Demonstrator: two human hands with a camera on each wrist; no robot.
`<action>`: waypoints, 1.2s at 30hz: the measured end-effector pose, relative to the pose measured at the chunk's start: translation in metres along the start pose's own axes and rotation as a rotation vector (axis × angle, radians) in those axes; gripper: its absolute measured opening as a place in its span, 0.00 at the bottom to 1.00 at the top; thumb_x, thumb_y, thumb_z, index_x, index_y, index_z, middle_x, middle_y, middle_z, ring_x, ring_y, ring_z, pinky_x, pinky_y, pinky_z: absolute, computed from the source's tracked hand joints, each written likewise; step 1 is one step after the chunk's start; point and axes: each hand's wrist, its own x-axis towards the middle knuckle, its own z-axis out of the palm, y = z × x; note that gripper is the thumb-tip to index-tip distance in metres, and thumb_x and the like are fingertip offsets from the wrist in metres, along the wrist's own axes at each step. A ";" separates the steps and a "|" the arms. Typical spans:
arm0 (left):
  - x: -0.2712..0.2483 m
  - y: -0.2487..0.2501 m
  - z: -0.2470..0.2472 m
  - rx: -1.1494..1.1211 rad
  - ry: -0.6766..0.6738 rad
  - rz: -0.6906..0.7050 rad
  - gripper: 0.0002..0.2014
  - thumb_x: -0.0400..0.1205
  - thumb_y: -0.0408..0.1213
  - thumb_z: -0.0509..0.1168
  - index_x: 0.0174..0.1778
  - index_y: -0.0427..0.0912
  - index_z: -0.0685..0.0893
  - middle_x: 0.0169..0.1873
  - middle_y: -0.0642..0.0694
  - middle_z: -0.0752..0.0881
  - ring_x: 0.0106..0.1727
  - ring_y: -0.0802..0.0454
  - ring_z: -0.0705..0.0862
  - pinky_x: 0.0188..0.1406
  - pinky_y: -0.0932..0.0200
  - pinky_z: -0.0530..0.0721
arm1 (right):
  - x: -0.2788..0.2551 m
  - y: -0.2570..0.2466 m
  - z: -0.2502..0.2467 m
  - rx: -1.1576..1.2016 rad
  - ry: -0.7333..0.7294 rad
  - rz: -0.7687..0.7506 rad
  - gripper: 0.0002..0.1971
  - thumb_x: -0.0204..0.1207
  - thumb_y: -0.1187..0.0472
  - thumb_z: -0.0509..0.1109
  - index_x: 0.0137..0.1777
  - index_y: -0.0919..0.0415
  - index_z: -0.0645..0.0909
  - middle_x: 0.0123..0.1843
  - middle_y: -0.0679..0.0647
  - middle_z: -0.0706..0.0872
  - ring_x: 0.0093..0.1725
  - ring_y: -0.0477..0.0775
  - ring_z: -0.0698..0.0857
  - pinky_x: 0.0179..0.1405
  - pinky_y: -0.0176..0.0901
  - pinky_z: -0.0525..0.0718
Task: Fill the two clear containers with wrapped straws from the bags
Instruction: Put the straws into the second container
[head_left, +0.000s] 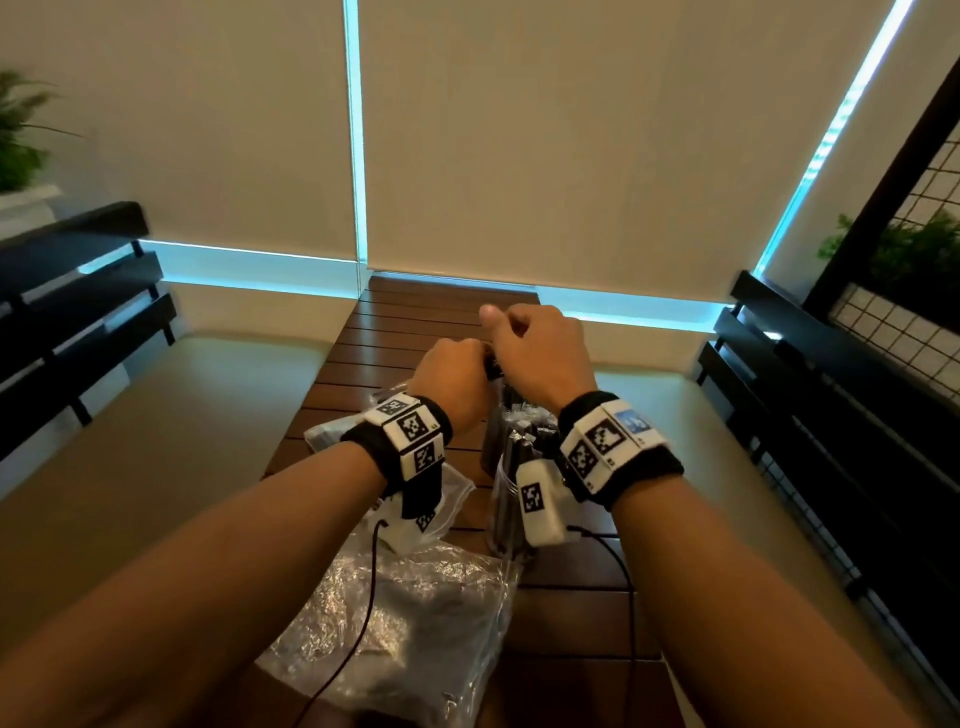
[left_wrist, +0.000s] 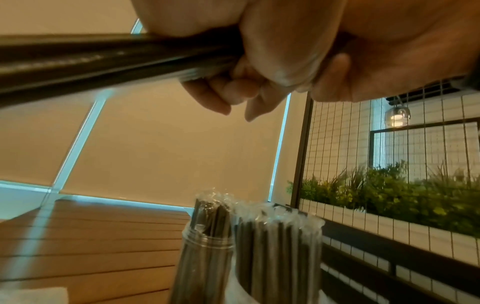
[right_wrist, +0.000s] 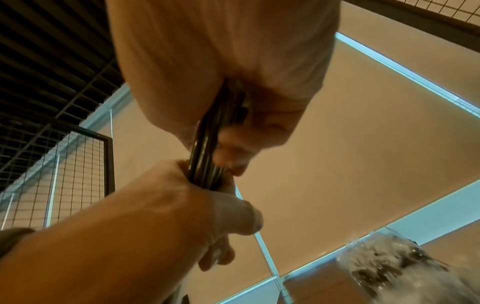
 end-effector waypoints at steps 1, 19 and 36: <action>0.000 0.000 0.001 0.028 -0.005 0.007 0.12 0.81 0.34 0.65 0.32 0.49 0.75 0.28 0.50 0.82 0.28 0.54 0.79 0.33 0.58 0.82 | 0.000 0.006 0.005 -0.023 0.030 0.000 0.21 0.82 0.43 0.65 0.31 0.54 0.80 0.28 0.46 0.81 0.29 0.40 0.78 0.30 0.32 0.69; 0.011 -0.053 -0.017 -1.259 -0.057 -0.692 0.22 0.88 0.51 0.54 0.55 0.37 0.86 0.55 0.37 0.87 0.56 0.43 0.86 0.54 0.47 0.86 | -0.002 0.040 -0.008 0.168 0.305 0.165 0.24 0.77 0.56 0.73 0.21 0.53 0.70 0.20 0.43 0.71 0.24 0.42 0.69 0.33 0.37 0.70; -0.003 -0.052 0.059 -0.028 -0.250 -0.128 0.11 0.85 0.47 0.59 0.45 0.48 0.85 0.41 0.48 0.86 0.42 0.48 0.84 0.37 0.58 0.78 | 0.009 0.050 -0.048 0.234 0.463 0.285 0.10 0.61 0.50 0.69 0.28 0.56 0.76 0.27 0.51 0.82 0.33 0.66 0.85 0.35 0.66 0.87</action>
